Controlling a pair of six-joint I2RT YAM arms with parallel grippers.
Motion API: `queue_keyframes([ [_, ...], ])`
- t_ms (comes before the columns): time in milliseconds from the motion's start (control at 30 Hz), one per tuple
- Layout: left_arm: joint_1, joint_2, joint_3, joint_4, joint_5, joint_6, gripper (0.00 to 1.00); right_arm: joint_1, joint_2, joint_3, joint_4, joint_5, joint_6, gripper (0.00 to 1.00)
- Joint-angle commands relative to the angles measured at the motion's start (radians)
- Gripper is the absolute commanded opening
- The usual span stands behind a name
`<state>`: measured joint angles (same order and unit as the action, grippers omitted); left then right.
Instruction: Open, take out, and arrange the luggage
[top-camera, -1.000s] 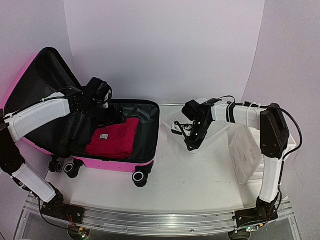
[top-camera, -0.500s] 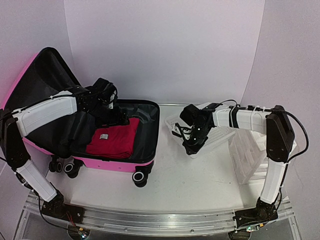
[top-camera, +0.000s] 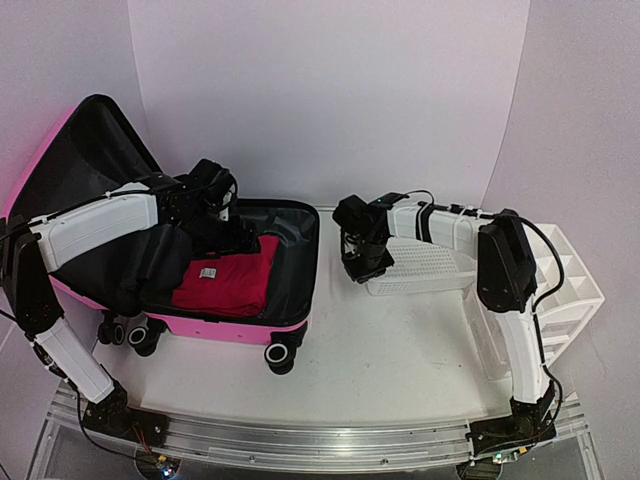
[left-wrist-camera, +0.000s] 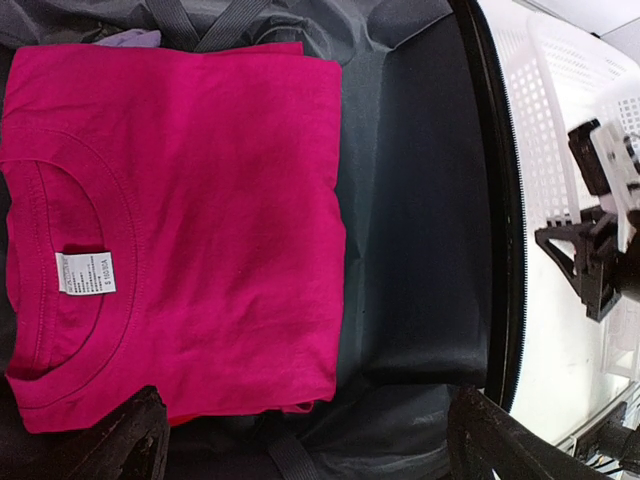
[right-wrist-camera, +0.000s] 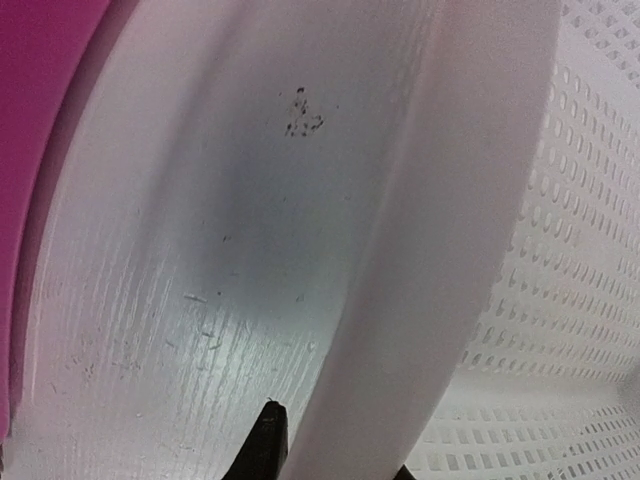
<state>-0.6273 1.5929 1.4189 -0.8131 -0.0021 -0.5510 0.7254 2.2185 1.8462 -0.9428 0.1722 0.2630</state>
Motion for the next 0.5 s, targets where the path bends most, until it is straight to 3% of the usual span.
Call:
queue_keyframes([
  [0, 0.006, -0.043, -0.005, 0.003, -0.002, -0.010, 0.97, -0.003, 0.109, 0.152, 0.051, -0.154, 0.103, 0.09],
  [100, 0.006, -0.037, -0.006, 0.003, -0.005, -0.005, 0.97, 0.002, 0.164, 0.265, 0.025, -0.165, 0.124, 0.09],
  [300, 0.006, -0.024, -0.008, 0.002, -0.024, -0.002, 0.98, 0.068, 0.210, 0.373, -0.005, -0.115, 0.330, 0.08],
  [467, 0.005, -0.006, 0.000, 0.002, -0.018, 0.012, 0.98, 0.120, 0.216, 0.369, -0.015, -0.079, 0.482, 0.10],
])
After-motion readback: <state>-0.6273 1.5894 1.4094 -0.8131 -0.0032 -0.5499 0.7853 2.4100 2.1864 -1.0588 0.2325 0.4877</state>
